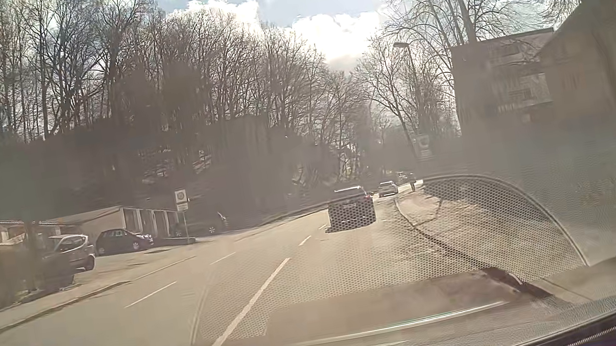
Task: Follow the waypoints while adhering to traffic rules and regulations
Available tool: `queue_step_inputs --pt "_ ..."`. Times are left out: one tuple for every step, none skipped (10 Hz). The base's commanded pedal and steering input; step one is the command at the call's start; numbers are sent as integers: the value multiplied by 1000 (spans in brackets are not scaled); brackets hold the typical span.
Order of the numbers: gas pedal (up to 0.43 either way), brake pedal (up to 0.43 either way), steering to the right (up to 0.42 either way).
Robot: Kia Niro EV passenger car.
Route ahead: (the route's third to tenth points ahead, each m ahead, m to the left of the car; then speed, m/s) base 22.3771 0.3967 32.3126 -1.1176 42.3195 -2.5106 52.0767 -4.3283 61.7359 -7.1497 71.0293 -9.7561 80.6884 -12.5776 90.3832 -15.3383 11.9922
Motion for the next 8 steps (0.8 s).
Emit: queue_step_inputs --pt "228 0 17" --pt "228 0 17" --pt "228 0 17" --pt "228 0 17" --pt "228 0 17" --pt "228 0 17" --pt "228 0 17" --pt "228 0 17"
